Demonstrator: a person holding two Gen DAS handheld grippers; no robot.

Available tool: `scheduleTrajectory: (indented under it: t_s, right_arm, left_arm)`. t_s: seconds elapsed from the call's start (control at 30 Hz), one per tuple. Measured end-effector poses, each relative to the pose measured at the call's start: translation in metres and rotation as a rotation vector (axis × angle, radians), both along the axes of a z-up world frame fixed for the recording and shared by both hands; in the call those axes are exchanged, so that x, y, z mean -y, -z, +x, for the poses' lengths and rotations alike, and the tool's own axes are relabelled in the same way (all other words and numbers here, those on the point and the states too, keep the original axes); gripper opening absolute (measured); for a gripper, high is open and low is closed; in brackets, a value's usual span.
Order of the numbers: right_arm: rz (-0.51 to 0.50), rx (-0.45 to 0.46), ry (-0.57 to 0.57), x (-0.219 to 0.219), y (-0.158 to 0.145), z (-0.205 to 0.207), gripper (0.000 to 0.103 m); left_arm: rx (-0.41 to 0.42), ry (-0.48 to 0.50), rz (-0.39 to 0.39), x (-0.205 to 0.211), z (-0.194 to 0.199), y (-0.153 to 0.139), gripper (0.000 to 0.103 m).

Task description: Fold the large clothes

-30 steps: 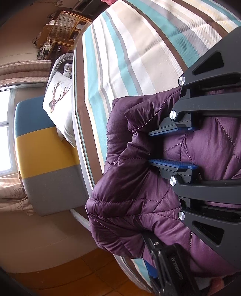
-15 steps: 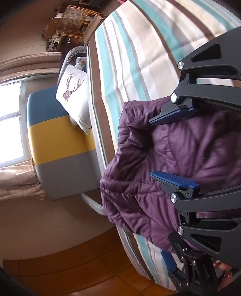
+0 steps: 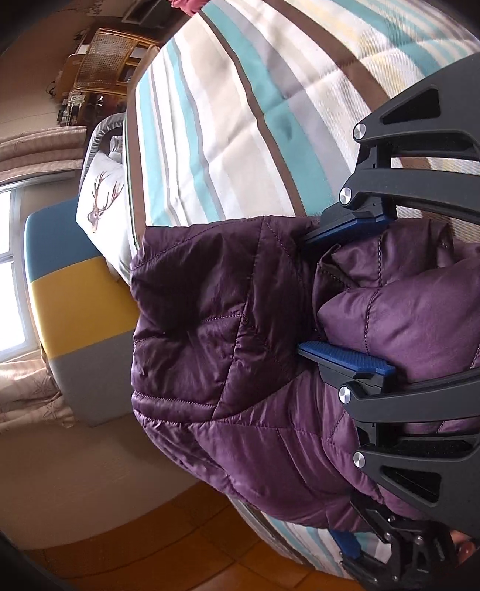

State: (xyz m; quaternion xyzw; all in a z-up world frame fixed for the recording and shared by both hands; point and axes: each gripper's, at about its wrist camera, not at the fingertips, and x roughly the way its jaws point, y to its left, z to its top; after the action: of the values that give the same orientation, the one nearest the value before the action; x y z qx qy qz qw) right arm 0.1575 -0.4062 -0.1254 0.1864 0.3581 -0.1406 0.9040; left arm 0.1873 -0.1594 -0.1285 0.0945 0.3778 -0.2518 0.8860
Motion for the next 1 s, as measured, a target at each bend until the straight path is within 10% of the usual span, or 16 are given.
scheduleTrajectory:
  t_s: [0.63, 1.0]
  right_arm:
    - [0.343, 0.040, 0.017, 0.034, -0.008, -0.043, 0.068]
    - [0.507, 0.016, 0.006, 0.065, 0.005, -0.015, 0.068]
  left_arm:
    - [-0.240, -0.066, -0.270, -0.051, 0.027, -0.015, 0.101]
    - [-0.279, 0.040, -0.092, -0.024, 0.040, 0.002, 0.101]
